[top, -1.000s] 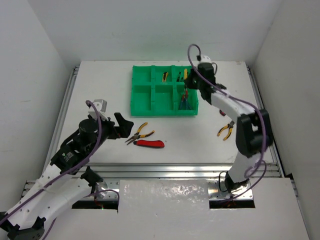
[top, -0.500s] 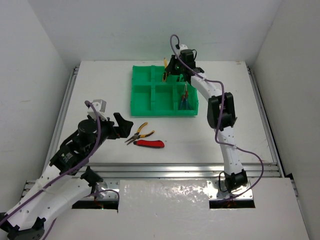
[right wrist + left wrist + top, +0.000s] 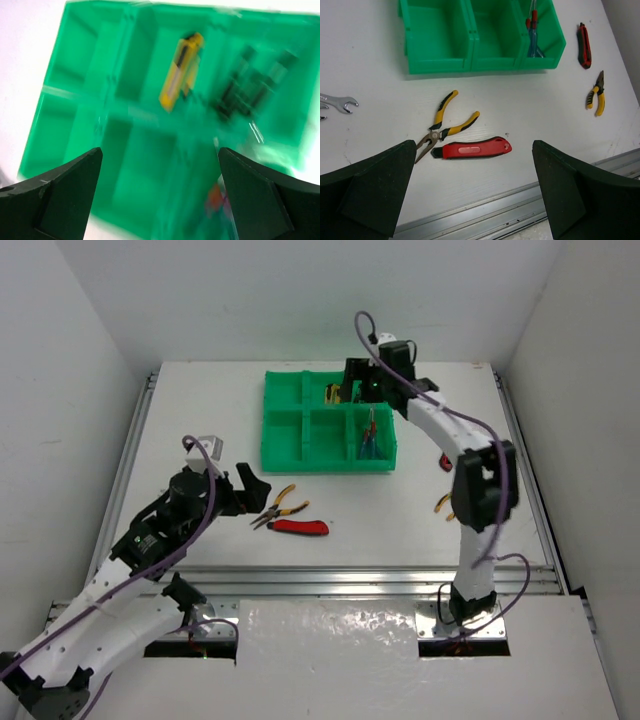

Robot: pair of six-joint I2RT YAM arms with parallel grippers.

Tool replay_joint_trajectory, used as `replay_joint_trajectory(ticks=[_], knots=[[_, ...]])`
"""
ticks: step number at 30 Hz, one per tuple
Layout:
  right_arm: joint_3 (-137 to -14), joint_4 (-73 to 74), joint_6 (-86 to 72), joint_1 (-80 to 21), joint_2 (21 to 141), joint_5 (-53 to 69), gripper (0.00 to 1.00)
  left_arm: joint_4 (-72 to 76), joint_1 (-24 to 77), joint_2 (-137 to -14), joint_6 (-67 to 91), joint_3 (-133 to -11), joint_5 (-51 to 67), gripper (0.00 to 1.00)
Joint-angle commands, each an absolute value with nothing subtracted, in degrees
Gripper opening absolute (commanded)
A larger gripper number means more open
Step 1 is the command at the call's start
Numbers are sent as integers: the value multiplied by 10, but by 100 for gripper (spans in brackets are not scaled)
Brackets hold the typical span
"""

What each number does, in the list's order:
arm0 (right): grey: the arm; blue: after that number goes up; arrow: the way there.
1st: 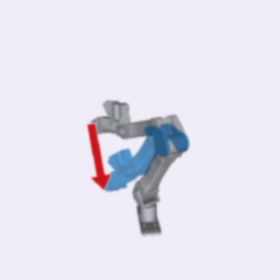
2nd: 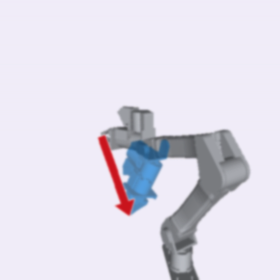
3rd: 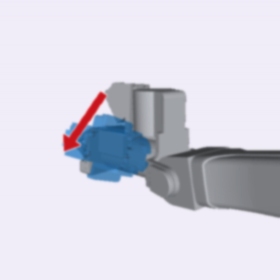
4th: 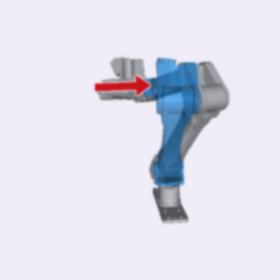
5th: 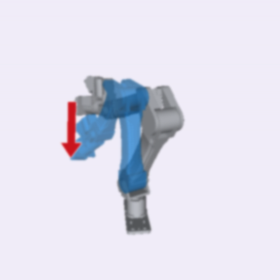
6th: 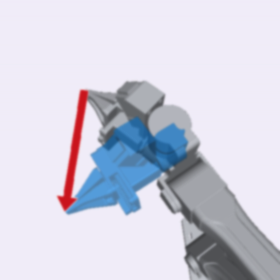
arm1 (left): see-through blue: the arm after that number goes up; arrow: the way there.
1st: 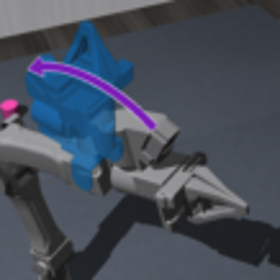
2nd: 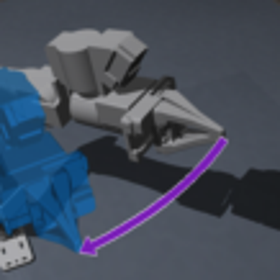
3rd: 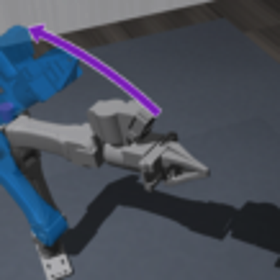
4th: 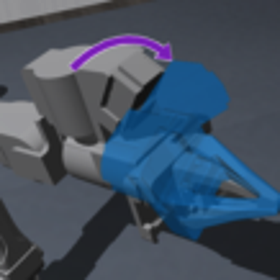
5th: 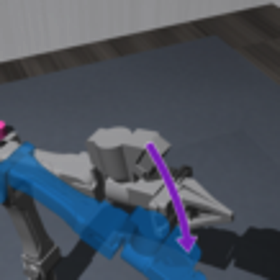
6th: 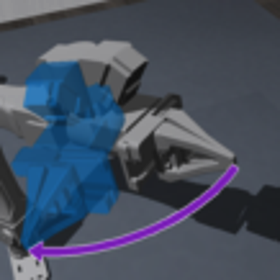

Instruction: Sort the tools into containers

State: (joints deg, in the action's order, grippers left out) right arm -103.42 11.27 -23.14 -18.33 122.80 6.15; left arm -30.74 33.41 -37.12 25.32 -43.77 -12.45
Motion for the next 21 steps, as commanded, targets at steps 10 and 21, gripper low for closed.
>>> replay_joint_trajectory(ticks=[10, 21], knots=[[-693, 223, -248, -42, 910, -126, 99, -291, 336, -422, 257, -446, -132, 100], [-855, 316, -214, 40, 1187, -109, 87, -287, 336, -419, 251, -446, -123, 100]])
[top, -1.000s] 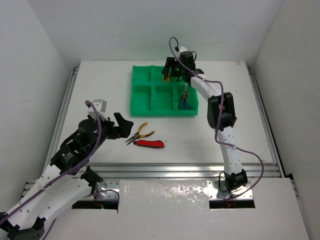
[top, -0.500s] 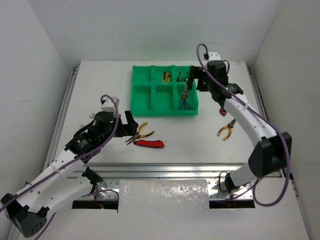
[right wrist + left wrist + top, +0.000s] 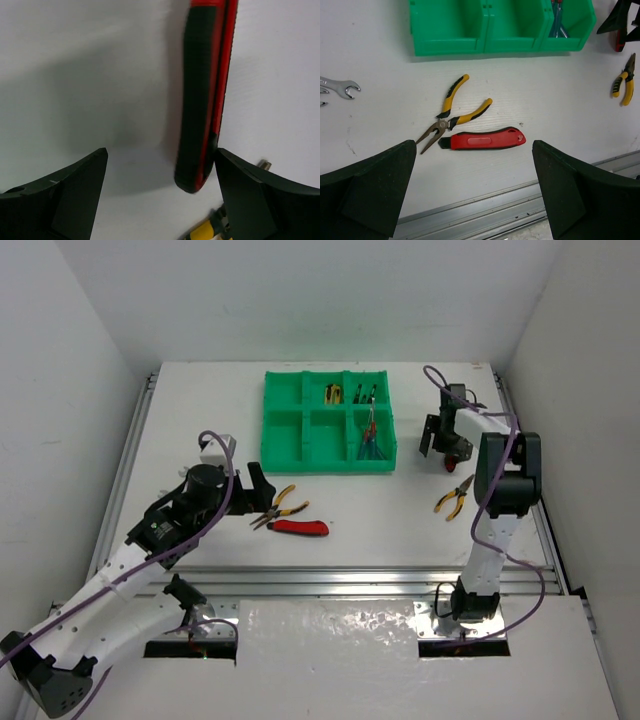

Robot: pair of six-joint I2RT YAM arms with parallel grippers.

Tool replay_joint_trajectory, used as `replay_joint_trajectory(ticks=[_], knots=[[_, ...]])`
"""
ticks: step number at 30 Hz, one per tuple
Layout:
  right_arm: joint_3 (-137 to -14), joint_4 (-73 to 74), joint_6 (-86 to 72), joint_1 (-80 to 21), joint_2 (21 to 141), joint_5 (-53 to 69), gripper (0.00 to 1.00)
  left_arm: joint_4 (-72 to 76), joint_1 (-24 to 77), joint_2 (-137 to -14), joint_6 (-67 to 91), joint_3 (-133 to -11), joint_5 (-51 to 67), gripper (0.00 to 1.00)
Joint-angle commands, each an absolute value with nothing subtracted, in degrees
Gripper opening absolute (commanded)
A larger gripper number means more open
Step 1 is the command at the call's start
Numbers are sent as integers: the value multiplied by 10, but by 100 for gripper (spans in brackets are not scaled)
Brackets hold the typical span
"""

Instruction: Sort the tools into containers

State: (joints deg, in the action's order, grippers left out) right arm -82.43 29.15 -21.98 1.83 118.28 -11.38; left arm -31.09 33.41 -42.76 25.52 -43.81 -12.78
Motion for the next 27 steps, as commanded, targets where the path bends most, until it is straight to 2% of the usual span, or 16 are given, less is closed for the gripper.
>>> replay_joint_trajectory(ticks=[1, 5, 7, 8, 11, 14, 15, 17, 19, 22, 27], knots=[[-855, 314, -216, 44, 1194, -97, 85, -287, 336, -420, 250, -446, -121, 100], [-847, 305, -218, 57, 1215, -88, 81, -287, 337, -423, 248, -446, -115, 100], [-846, 304, -220, 64, 1230, -63, 73, -287, 336, -422, 248, -446, -113, 100], [-847, 305, -222, 69, 1236, -55, 64, -286, 336, -421, 248, -446, -113, 100], [-840, 302, -221, 70, 1251, -53, 56, -286, 337, -419, 248, -446, -114, 100], [-838, 301, -219, 70, 1252, -55, 33, -285, 337, -417, 249, -446, -115, 100], [-836, 300, -217, 69, 1247, -61, 20, -286, 337, -417, 249, -446, -115, 100], [-828, 288, -210, 60, 1221, -66, 10, -284, 336, -415, 250, -446, -115, 100], [-809, 273, -199, 44, 1192, -73, 3, -283, 337, -418, 251, -453, -114, 100], [-767, 215, -165, -6, 1109, -75, 0, -281, 336, -430, 278, -466, -119, 100], [-649, 133, -142, -122, 917, 2, 0, -151, 336, -441, 338, -469, -16, 100]])
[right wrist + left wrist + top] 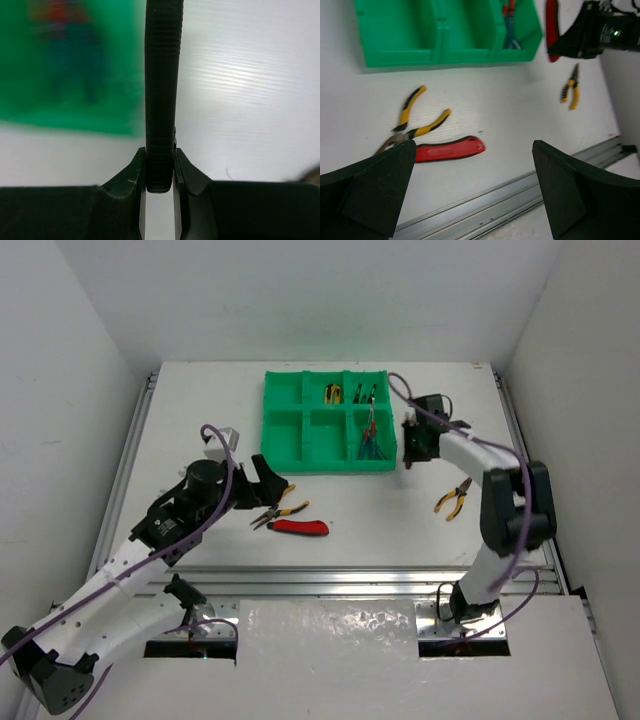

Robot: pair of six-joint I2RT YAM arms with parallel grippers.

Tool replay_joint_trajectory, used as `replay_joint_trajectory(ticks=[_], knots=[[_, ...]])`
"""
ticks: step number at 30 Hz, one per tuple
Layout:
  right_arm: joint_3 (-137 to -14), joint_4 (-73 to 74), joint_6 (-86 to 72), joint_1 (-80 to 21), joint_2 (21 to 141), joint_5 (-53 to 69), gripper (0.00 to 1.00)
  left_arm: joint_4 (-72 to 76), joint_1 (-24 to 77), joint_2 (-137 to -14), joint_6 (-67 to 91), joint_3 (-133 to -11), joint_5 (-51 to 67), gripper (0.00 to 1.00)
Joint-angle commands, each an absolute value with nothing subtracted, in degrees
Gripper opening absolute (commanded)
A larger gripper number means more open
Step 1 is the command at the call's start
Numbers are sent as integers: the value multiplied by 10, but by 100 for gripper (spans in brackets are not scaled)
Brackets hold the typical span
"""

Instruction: Sort the tools into containers

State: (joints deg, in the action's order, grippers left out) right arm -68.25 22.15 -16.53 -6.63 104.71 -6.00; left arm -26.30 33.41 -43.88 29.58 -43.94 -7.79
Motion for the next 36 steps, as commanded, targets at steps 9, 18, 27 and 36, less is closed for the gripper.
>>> replay_joint_trajectory(ticks=[9, 18, 27, 36], knots=[[-477, -55, -197, -254, 691, 318, 0, 57, 337, -532, 412, -476, 89, 100], [-454, -185, -341, -263, 677, 538, 1, 232, 337, -530, 370, -424, 235, 99], [-461, -254, -396, -305, 686, 585, 3, 232, 337, -575, 358, -443, 270, 71], [-465, -221, -379, -313, 687, 532, 55, 201, 336, -599, 353, -476, 222, 0]])
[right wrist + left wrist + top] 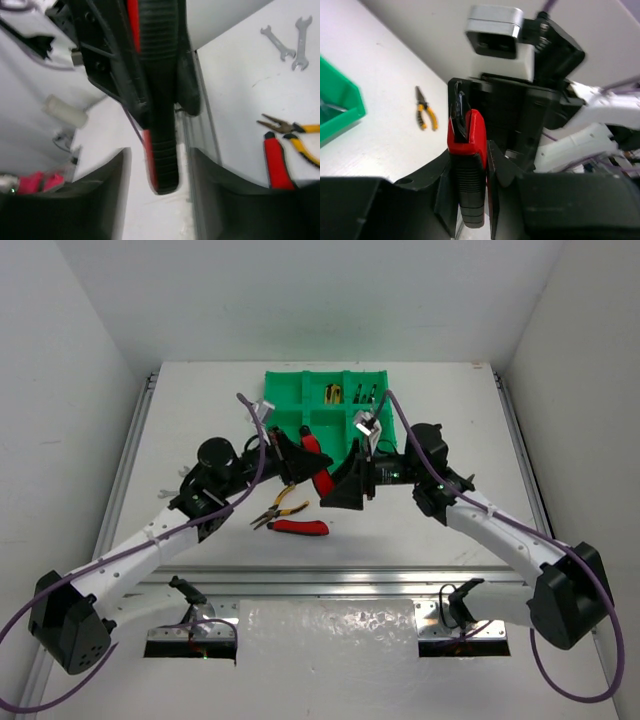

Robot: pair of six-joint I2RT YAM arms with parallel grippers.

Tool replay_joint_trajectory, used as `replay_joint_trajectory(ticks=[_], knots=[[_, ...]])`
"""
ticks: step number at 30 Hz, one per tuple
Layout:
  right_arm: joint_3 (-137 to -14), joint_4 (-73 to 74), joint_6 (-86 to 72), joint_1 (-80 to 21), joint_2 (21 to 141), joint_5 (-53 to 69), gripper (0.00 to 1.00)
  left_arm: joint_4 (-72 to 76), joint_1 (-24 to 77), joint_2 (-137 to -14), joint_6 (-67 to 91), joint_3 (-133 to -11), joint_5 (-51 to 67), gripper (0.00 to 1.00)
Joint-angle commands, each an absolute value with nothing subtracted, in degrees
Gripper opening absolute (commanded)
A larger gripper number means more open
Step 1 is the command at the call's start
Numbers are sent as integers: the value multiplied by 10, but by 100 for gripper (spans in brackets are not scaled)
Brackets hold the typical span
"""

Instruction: Sort the tools into containers

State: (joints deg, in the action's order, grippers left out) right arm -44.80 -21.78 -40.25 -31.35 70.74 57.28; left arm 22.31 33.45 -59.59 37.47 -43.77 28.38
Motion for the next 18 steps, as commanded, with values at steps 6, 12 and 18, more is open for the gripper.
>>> replay_joint_trajectory(ticks=[6, 12, 18], knots=[[-480, 103, -319, -300, 608, 104, 99, -67, 309, -702, 330, -636, -175, 0], [-433, 151, -298, -300, 541, 91, 99, -118, 204, -931, 296, -813, -191, 0], [-409, 189, -280, -300, 508, 107, 99, -250, 162, -1192, 262, -1177, -249, 0]])
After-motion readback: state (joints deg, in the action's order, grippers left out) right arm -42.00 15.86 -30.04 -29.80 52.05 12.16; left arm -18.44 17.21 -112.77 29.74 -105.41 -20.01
